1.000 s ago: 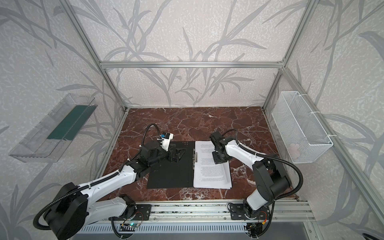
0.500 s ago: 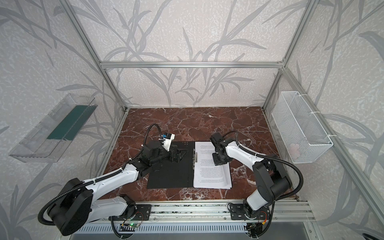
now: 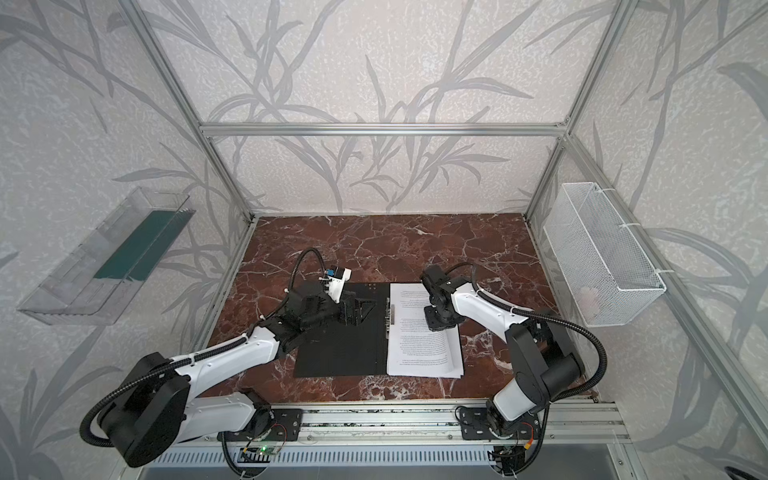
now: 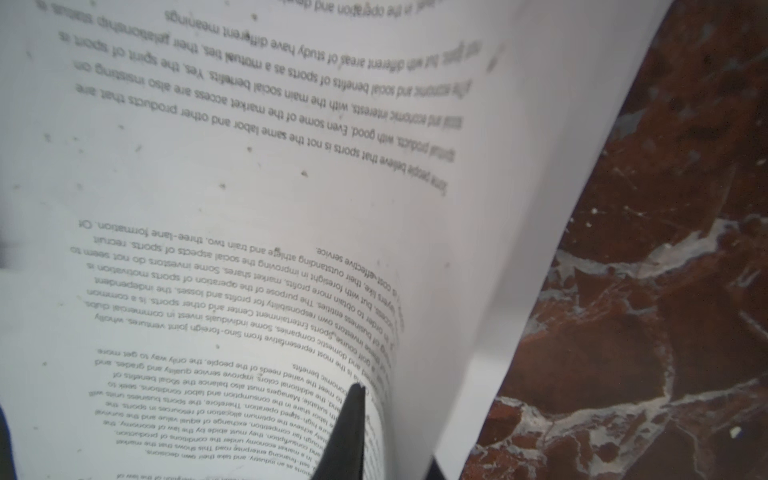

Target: Put the files into the folder

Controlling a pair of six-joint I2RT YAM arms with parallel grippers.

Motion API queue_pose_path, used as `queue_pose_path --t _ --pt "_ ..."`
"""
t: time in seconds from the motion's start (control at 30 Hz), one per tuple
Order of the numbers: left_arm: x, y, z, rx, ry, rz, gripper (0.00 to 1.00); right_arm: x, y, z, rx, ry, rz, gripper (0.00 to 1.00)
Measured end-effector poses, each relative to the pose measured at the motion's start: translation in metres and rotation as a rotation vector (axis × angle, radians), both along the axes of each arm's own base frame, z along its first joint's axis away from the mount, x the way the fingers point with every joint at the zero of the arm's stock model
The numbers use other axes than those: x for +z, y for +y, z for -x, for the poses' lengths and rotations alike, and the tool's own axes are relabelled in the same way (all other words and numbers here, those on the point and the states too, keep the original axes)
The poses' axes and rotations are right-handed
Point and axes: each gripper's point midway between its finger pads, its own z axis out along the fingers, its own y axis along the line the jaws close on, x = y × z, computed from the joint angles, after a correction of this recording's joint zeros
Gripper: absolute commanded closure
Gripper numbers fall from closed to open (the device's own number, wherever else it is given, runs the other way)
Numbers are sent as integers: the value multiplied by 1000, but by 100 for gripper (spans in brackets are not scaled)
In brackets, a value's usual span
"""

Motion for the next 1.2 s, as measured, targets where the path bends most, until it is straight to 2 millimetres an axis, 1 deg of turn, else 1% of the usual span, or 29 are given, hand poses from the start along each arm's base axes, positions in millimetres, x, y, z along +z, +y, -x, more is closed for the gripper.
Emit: queue_pose_path --t 0.1,0.17,0.23,0.27,0.37,0.43,0.5,0.57,0.63,0.87,1.03,1.2 --pt "-1 0 0 0 2 0 1 7 -3 -3 -12 -33 8 36" --pt "-2 0 -1 -1 6 -1 1 15 -9 -7 -31 -72 28 20" --pt "-4 0 -1 -5 12 -1 1 22 -15 -11 -55 -111 30 12" --pt "-5 -1 0 -9 15 -1 1 25 -20 -13 -77 -131 20 9" --pt "-8 -1 0 -15 27 -3 1 25 -43 -12 -164 -164 -13 8" --pt "-11 -2 0 -23 37 -4 1 17 -55 -7 -217 -165 -42 8" --pt "-13 -5 0 -32 46 -3 1 6 -61 1 -248 -154 -65 8" --pt "-13 -8 -2 -42 56 2 1 -6 -59 10 -251 -128 -91 8" --pt "-15 -11 -2 -53 68 5 1 -12 -55 14 -250 -110 -119 8" --pt "-24 -19 -2 -87 113 15 1 -22 -35 9 -249 -58 -207 10" --pt "-27 -20 -1 -96 127 19 1 -20 -25 6 -247 -56 -263 13" --pt "-27 -22 -5 -93 128 28 1 -18 -19 4 -235 -62 -290 13"
